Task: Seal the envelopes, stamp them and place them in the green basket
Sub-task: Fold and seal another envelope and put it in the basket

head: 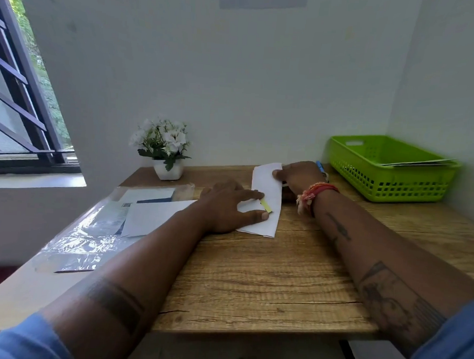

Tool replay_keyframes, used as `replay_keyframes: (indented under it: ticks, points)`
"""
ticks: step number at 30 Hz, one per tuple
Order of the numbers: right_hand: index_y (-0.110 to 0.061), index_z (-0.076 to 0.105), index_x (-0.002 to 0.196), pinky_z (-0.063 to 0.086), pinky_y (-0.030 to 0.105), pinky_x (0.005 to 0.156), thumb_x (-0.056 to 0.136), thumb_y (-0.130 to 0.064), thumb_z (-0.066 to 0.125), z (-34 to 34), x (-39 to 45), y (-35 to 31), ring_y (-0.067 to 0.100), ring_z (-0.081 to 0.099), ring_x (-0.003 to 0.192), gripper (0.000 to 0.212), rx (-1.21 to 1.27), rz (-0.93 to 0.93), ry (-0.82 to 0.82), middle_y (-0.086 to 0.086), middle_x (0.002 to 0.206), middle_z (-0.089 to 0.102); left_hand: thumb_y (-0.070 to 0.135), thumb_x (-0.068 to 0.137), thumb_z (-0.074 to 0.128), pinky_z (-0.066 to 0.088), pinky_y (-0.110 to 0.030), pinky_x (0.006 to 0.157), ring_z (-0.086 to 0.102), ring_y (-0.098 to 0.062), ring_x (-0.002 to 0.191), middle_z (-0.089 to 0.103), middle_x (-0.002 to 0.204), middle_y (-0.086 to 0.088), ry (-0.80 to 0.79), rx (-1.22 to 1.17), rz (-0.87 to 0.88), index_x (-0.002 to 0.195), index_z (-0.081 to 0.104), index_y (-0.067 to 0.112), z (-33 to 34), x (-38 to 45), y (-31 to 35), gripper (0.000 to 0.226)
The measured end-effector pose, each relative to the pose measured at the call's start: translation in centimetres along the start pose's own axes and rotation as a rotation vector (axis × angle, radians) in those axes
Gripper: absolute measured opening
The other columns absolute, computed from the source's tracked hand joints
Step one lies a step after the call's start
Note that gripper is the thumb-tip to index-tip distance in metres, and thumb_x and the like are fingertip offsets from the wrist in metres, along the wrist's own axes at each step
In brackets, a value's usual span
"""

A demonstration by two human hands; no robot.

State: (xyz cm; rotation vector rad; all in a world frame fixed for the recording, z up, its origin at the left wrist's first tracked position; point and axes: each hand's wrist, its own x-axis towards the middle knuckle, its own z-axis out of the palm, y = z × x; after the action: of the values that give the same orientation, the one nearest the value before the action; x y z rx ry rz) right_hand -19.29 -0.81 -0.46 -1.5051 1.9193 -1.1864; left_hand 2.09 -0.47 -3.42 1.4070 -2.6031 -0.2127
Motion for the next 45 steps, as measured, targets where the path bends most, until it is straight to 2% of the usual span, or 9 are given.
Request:
replay_keyframes:
  ticks: [6, 11, 16, 20, 24, 27, 29, 38, 45]
  points:
    - [-0.007, 0.067, 0.12, 0.046, 0.026, 0.085, 0.099, -0.021, 0.048, 0.0, -0.7, -0.2, 0.025, 0.062, 0.108, 0.032, 0.083, 0.01, 0.18, 0.007, 0.119, 0.068, 0.097, 0.069, 0.035, 0.031, -0.057, 0.111, 0.036, -0.018, 0.136, 0.045, 0.14, 0.011, 0.032, -0.026, 0.01, 0.131, 0.045, 0.061, 0.2, 0.0, -0.1, 0.072]
    - [-0.011, 0.075, 0.106, 0.055, 0.039, 0.091, 0.092, -0.026, 0.064, 0.2, -0.3, 0.4, 0.022, 0.067, 0.098, 0.023, 0.104, -0.043, 0.203, 0.005, 0.107, 0.073, 0.098, 0.068, 0.034, 0.031, -0.058, 0.111, 0.035, -0.019, 0.138, 0.044, 0.144, 0.01, 0.035, -0.005, 0.004, 0.13, 0.044, 0.06, 0.3, 0.1, -0.1, 0.074]
    - [0.003, 0.074, 0.099, 0.053, 0.045, 0.091, 0.097, -0.042, 0.053, -0.6, -0.7, -0.1, 0.033, 0.067, 0.097, 0.049, 0.039, -0.012, 0.185, 0.018, 0.101, 0.073, 0.096, 0.07, 0.036, 0.032, -0.057, 0.111, 0.035, -0.019, 0.138, 0.044, 0.145, 0.009, 0.035, -0.009, 0.009, 0.132, 0.045, 0.058, 0.3, 0.0, 0.0, 0.073]
    - [-0.003, 0.07, 0.113, 0.052, 0.044, 0.096, 0.092, -0.049, 0.061, -0.9, -0.9, -0.2, 0.032, 0.067, 0.104, 0.052, 0.066, 0.044, 0.042, 0.014, 0.112, 0.071, 0.094, 0.072, 0.038, 0.031, -0.057, 0.112, 0.034, -0.019, 0.139, 0.044, 0.145, 0.009, 0.035, -0.008, 0.013, 0.133, 0.045, 0.056, 0.2, 0.0, 0.0, 0.072]
    - [-0.013, 0.069, 0.108, 0.056, 0.045, 0.089, 0.045, -0.061, 0.083, -0.2, 1.1, 1.3, 0.026, 0.071, 0.094, 0.08, 0.111, 0.112, -0.181, 0.005, 0.106, 0.074, 0.096, 0.069, 0.037, 0.033, -0.058, 0.111, 0.037, -0.02, 0.138, 0.045, 0.147, 0.009, 0.061, -0.017, 0.021, 0.132, 0.046, 0.054, 0.3, 0.0, -0.1, 0.076]
    - [-0.009, 0.07, 0.1, 0.058, 0.047, 0.087, 0.064, -0.047, 0.084, -0.6, -0.8, -0.3, 0.029, 0.074, 0.086, 0.054, -0.116, 0.062, -0.244, 0.008, 0.093, 0.076, 0.098, 0.067, 0.037, 0.035, -0.057, 0.109, 0.039, -0.019, 0.136, 0.046, 0.147, 0.01, 0.086, -0.031, 0.019, 0.129, 0.044, 0.055, 0.5, 0.3, -0.2, 0.075]
    - [-0.006, 0.071, 0.098, 0.059, 0.044, 0.085, 0.081, -0.035, 0.076, -0.9, -1.0, -0.4, 0.027, 0.073, 0.082, 0.034, -0.17, 0.048, -0.14, 0.009, 0.091, 0.075, 0.098, 0.067, 0.038, 0.036, -0.056, 0.109, 0.04, -0.018, 0.135, 0.047, 0.146, 0.012, 0.107, -0.034, 0.023, 0.128, 0.044, 0.056, 0.5, 0.3, -0.3, 0.075]
    - [-0.005, 0.064, 0.113, 0.043, 0.027, 0.078, 0.088, -0.03, 0.067, -3.2, 0.6, 0.1, 0.03, 0.064, 0.108, 0.036, 0.139, 0.021, 0.536, 0.012, 0.116, 0.068, 0.098, 0.068, 0.039, 0.04, -0.054, 0.105, 0.043, -0.016, 0.132, 0.049, 0.144, 0.013, 0.132, -0.055, 0.046, 0.127, 0.044, 0.057, 0.5, 0.3, -0.4, 0.073]
    - [-0.004, 0.062, 0.114, 0.042, 0.026, 0.076, 0.089, -0.024, 0.065, -2.8, 0.4, 0.4, 0.031, 0.062, 0.11, 0.032, 0.065, -0.034, 0.519, 0.013, 0.118, 0.066, 0.098, 0.068, 0.037, 0.04, -0.053, 0.106, 0.044, -0.016, 0.133, 0.049, 0.145, 0.012, 0.149, -0.045, 0.047, 0.131, 0.045, 0.054, 0.5, 0.4, -0.5, 0.078]
